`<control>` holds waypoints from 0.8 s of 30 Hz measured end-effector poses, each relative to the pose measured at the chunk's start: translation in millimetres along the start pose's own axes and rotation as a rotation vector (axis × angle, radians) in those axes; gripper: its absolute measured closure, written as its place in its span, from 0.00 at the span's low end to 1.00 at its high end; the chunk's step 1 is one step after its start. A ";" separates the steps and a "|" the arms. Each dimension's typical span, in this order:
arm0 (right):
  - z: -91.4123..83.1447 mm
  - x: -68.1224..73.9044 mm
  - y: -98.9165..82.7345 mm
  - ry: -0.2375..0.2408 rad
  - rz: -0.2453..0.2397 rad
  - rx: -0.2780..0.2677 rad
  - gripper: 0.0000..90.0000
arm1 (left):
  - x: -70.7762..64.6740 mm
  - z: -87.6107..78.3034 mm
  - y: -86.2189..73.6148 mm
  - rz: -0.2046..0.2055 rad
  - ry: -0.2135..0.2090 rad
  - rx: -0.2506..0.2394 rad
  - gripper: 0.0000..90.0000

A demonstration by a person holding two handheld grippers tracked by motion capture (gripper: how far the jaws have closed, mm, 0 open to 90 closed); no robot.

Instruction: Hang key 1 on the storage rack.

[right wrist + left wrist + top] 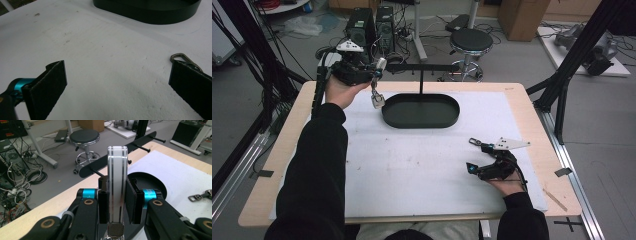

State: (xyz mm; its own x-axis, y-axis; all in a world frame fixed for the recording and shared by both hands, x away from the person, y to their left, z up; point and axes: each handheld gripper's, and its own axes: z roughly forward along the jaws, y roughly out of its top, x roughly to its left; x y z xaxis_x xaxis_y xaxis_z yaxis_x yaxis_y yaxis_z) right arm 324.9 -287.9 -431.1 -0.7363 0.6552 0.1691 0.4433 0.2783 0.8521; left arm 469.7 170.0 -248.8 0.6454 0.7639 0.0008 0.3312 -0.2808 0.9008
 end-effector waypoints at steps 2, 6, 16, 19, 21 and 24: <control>1.5 -0.1 0.0 0.002 -0.001 0.004 0.01 | 1.7 6.1 2.4 0.002 0.000 0.007 0.83; 5.0 2.0 1.1 0.015 -0.004 0.012 0.01 | 2.5 16.6 5.7 0.002 -0.005 0.001 0.83; 7.8 1.5 1.3 0.009 -0.010 0.019 0.01 | 2.8 35.7 26.3 0.002 0.007 -0.015 0.83; 7.4 0.8 1.4 0.009 -0.007 0.016 0.01 | 2.2 40.3 31.6 -0.002 0.001 -0.035 0.83; 6.5 0.6 1.5 0.008 -0.003 0.014 0.01 | 2.8 43.4 32.7 -0.014 -0.005 -0.043 0.83; 6.2 0.5 1.5 0.013 0.000 0.012 0.01 | 4.3 47.4 31.4 -0.025 -0.006 -0.041 0.83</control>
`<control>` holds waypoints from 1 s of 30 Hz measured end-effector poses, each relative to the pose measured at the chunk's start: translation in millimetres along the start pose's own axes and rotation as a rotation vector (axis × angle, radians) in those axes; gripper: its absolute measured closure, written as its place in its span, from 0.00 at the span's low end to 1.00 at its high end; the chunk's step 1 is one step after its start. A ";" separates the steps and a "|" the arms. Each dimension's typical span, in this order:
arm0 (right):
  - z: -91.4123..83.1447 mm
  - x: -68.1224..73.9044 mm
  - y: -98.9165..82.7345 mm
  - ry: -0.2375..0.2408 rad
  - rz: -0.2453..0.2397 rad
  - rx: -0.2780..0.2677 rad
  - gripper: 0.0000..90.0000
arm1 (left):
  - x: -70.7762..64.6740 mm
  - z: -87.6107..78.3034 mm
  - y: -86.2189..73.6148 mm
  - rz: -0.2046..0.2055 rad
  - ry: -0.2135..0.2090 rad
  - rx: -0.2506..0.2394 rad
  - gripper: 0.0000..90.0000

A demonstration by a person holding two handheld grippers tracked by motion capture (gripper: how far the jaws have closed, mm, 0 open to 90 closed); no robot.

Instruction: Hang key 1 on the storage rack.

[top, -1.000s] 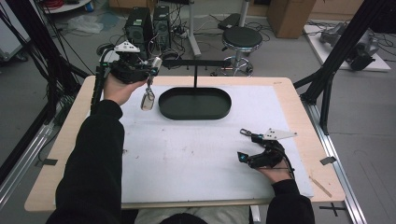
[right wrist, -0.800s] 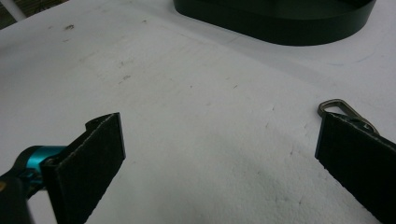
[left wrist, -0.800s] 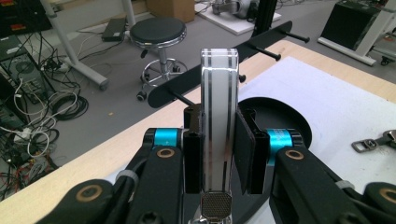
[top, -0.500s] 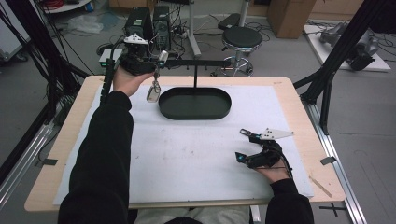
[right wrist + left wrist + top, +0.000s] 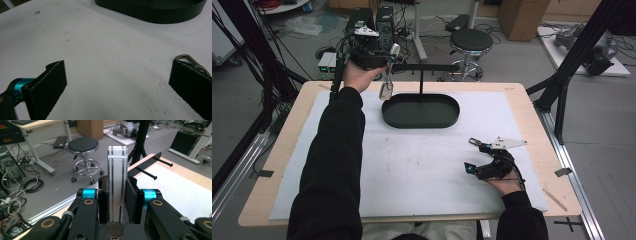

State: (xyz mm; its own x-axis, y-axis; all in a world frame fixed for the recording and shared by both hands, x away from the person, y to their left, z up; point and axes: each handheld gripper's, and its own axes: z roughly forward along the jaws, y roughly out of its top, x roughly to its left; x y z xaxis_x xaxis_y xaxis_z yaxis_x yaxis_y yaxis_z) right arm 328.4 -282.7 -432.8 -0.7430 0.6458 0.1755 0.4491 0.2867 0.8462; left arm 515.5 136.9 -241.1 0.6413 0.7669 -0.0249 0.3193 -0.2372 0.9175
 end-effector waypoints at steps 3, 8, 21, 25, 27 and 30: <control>1.8 -0.1 -0.2 0.003 -0.008 0.007 0.01 | 1.8 2.2 0.4 -0.011 0.003 -0.021 0.83; 3.5 0.3 0.0 0.002 -0.014 0.010 0.01 | 8.7 4.3 1.8 -0.061 0.002 -0.079 0.83; 6.6 0.6 -0.9 -0.003 -0.019 0.037 0.01 | 10.8 24.5 12.8 -0.068 0.035 -0.066 0.83; 6.7 0.5 -1.2 -0.004 -0.021 0.039 0.01 | 12.2 30.0 19.4 -0.051 0.068 -0.023 0.83; 7.6 0.5 -1.3 -0.004 -0.026 0.042 0.01 | 13.2 32.5 20.8 -0.056 0.069 -0.022 0.83; 7.5 1.1 -1.6 -0.006 -0.022 0.048 0.01 | 15.6 33.9 19.7 -0.057 0.100 -0.017 0.83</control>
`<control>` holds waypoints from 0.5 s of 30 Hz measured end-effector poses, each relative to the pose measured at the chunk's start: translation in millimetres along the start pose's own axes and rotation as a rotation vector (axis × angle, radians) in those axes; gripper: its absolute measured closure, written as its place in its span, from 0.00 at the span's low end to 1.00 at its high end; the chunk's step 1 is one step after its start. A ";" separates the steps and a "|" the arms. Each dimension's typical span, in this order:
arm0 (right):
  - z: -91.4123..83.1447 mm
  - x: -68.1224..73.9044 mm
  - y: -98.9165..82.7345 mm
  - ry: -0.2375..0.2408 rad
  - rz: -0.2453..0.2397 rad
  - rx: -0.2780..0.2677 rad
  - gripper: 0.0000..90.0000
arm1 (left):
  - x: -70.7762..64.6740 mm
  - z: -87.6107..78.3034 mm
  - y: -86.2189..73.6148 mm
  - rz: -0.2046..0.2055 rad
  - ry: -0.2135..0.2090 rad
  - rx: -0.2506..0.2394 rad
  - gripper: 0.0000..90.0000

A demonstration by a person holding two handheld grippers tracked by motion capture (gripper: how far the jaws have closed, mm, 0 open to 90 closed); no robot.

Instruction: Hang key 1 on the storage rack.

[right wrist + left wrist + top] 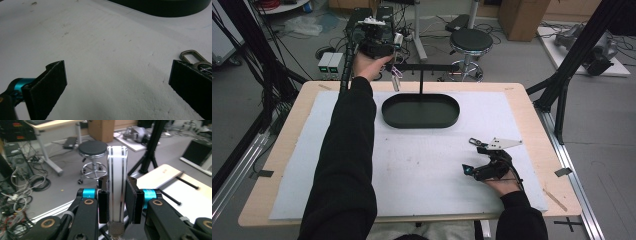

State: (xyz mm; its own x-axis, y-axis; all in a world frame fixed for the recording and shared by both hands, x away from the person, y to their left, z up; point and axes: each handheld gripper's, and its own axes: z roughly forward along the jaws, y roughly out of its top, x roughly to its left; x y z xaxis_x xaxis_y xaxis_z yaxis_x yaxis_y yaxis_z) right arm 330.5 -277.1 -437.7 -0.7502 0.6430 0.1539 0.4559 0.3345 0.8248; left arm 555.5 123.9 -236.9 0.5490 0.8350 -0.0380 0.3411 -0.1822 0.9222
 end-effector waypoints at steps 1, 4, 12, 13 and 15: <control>0.0 -0.1 0.0 -0.003 -0.001 0.000 0.01 | 1.4 0.1 -0.6 -0.003 0.004 0.006 0.83; 0.2 0.1 -0.5 -0.004 0.001 0.004 0.01 | 3.7 0.0 -1.5 -0.005 0.019 0.007 0.83; 1.1 0.8 -0.9 -0.005 -0.005 0.011 0.01 | 3.5 3.5 -5.4 -0.059 0.044 -0.004 0.68; 1.0 0.9 -0.9 -0.005 -0.005 0.011 0.01 | 3.6 3.3 -6.1 -0.062 0.040 -0.001 0.60; 0.8 1.0 -0.9 -0.006 -0.008 0.011 0.01 | 4.2 1.6 -9.1 -0.056 0.025 0.005 0.46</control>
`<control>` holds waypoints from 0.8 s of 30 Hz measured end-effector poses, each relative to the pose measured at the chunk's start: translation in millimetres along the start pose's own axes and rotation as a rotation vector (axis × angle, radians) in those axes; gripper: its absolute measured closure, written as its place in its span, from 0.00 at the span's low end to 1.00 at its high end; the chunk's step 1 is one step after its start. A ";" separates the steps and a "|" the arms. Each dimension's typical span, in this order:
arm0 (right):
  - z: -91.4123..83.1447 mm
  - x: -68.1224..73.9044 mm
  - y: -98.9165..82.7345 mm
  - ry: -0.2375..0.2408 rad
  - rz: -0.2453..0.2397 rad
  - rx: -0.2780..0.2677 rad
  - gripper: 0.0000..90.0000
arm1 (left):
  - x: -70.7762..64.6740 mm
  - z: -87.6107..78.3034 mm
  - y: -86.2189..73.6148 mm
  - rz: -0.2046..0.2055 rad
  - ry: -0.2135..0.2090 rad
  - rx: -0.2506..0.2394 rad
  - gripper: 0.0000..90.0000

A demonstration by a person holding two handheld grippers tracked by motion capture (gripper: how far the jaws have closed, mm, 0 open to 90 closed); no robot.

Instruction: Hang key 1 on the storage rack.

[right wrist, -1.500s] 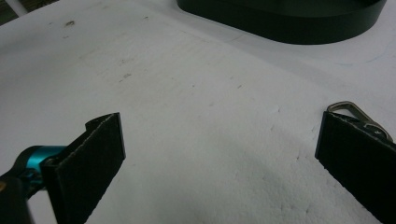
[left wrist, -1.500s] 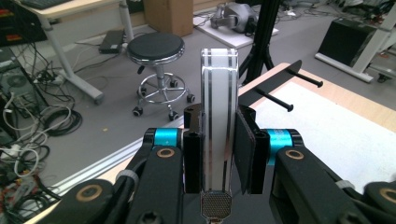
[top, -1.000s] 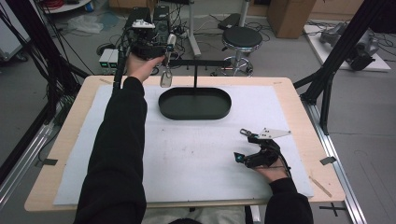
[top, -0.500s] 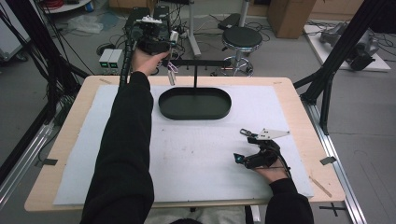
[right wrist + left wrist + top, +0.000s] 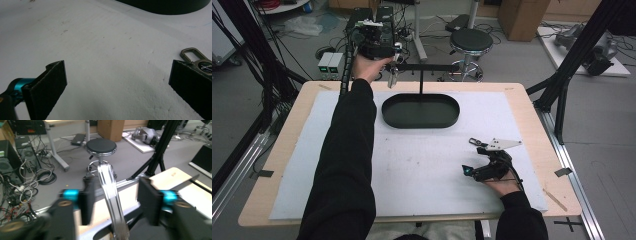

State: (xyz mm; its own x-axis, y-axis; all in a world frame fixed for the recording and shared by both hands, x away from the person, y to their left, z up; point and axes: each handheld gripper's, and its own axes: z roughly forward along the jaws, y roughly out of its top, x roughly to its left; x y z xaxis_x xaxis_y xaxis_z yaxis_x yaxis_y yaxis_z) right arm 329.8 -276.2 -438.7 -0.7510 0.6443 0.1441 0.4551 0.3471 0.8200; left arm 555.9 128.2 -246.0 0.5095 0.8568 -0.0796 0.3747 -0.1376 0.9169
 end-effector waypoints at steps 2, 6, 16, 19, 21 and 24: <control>-0.1 0.2 0.0 0.001 0.000 -0.001 0.01 | 1.7 -1.7 -3.0 -0.006 -0.038 0.017 0.33; -0.9 -0.1 0.1 0.000 0.000 -0.004 0.01 | 3.2 -5.0 -10.3 0.025 -0.110 0.079 0.09; -3.2 -0.7 0.3 -0.003 0.008 -0.014 0.01 | 4.0 -27.4 -30.8 0.052 -0.198 0.117 0.02; -3.5 -0.8 0.3 -0.004 0.005 -0.015 0.01 | 3.3 -34.4 -37.2 0.045 -0.214 0.108 0.02; -3.8 -1.4 0.2 -0.007 0.006 -0.014 0.01 | 2.4 -38.8 -42.5 0.020 -0.267 0.092 0.02; -4.7 -2.2 -0.1 -0.009 0.007 -0.016 0.01 | -0.3 -43.5 -50.5 0.031 -0.298 0.100 0.02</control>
State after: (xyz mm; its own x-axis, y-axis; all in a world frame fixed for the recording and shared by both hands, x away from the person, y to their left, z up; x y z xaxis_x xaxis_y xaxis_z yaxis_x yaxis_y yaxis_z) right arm 329.2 -280.9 -436.5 -0.7432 0.6532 0.1449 0.4528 0.3315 0.8277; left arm 503.0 156.5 -275.3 0.7208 0.6701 -0.1772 0.4224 -0.2220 0.8788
